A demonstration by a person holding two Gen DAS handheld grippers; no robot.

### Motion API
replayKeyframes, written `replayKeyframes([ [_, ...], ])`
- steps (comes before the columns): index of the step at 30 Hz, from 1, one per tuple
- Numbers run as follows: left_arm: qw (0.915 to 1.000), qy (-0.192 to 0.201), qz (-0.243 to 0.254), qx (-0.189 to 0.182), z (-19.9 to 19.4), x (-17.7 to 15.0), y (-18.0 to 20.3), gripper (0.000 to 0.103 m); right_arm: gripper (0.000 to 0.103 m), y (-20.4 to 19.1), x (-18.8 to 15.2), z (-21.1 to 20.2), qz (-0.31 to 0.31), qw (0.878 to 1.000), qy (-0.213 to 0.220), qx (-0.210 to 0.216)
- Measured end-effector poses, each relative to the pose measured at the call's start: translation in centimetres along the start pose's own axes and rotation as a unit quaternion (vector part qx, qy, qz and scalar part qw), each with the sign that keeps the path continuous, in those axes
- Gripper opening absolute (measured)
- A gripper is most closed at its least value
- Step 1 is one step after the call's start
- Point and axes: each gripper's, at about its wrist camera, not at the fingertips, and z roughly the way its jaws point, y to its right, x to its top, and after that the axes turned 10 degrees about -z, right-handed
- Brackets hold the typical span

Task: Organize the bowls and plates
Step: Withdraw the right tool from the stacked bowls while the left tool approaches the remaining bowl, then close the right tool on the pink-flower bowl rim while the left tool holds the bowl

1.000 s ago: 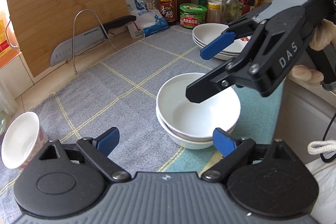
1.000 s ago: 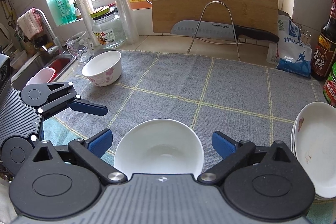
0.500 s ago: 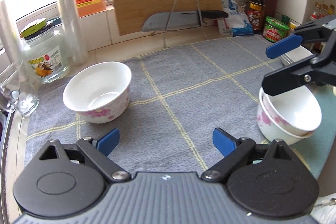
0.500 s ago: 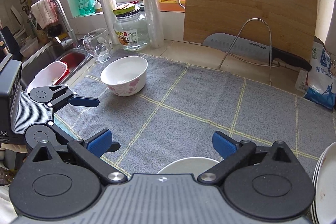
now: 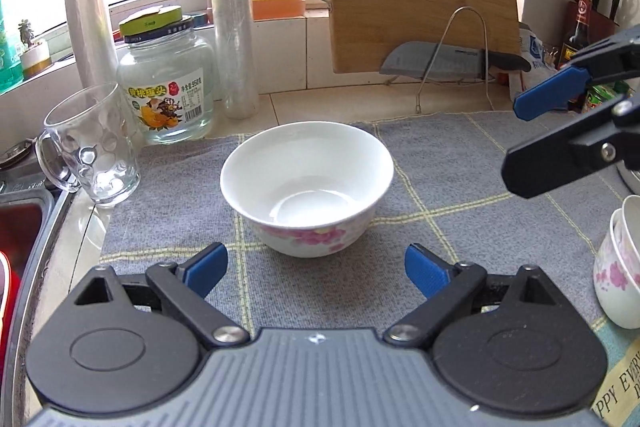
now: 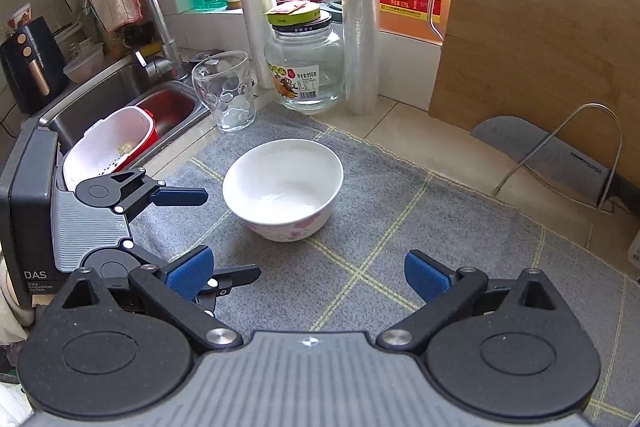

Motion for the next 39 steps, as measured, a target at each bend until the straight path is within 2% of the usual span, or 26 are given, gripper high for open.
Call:
replayKeyframes([
  [5,0.9998,0.013,0.013,0.011,1.0,0.3,-0.2,0.095,0.103,0.6,2.2,2.6,-0.01,1.0,-0.009,0.014],
  [11,0.9997,0.017,0.016,0.004,1.8,0.7,-0.7,0.095,0.102,1.3,3.8,5.7,-0.009,0.999,-0.023,0.029],
  [18,0.9996,0.022,0.013,-0.006,2.5,1.0,-0.9,0.095,0.095,1.8,5.3,8.5,-0.015,0.998,-0.04,0.042],
  [32,0.9993,0.021,0.015,-0.025,3.2,1.2,-1.0,0.094,0.08,2.3,5.9,11.8,-0.019,0.996,-0.059,0.061],
  [34,0.9993,0.022,0.015,-0.026,3.3,1.3,-1.1,0.094,0.075,2.4,6.0,11.9,-0.018,0.996,-0.06,0.064],
  [39,0.9991,0.024,0.017,-0.03,3.3,1.3,-1.1,0.094,0.073,2.4,6.2,12.1,-0.016,0.996,-0.059,0.065],
])
